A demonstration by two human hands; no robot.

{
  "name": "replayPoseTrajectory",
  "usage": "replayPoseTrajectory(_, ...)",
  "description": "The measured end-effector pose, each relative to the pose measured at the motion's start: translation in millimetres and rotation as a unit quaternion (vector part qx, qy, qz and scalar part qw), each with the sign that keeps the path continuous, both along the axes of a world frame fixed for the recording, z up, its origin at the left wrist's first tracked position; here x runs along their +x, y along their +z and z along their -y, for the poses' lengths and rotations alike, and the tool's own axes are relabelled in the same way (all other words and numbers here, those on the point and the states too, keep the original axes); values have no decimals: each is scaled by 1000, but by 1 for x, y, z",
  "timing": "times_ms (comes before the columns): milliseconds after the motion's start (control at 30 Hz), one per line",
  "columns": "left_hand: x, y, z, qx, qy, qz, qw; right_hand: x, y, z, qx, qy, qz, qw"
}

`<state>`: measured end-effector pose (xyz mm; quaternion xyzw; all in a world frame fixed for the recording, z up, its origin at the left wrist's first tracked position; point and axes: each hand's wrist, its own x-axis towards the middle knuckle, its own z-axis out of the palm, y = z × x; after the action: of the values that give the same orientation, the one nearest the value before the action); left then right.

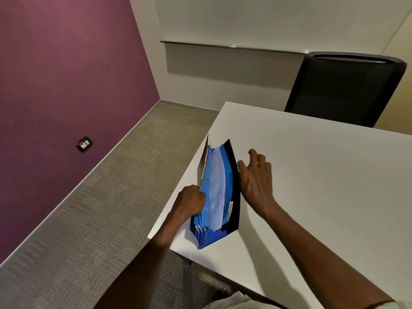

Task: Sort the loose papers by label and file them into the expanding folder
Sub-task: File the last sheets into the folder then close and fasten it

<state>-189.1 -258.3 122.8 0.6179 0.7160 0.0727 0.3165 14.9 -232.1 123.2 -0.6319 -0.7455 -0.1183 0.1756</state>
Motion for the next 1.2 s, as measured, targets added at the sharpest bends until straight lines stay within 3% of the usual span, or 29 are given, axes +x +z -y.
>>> replayPoseTrajectory(100,13,4,0,-7,-9,-25,1000,22,-14,-1,-112,-15,-188,976)
replayPoseTrajectory(200,36,5,1,1,-20,-48,999,42,-22,-3,-250,-69,-384,886)
replayPoseTrajectory(333,71,-2,3,-1,-40,-74,996,64,-27,1,-285,-130,-472,824)
replayPoseTrajectory(433,101,-9,10,-25,-58,-83,995,88,-33,13,-283,-158,-490,809)
replayPoseTrajectory(600,159,-12,25,25,-152,-135,979,137,-45,37,-263,-212,-517,787)
replayPoseTrajectory(767,230,-10,37,13,-207,-158,965,201,-53,64,-235,-267,-529,771)
replayPoseTrajectory(1000,305,-40,52,-63,-234,-121,963,274,-69,87,-252,-278,-490,787)
replayPoseTrajectory(1200,294,-83,62,-30,-229,-98,968,314,-95,104,-298,-266,-444,802)
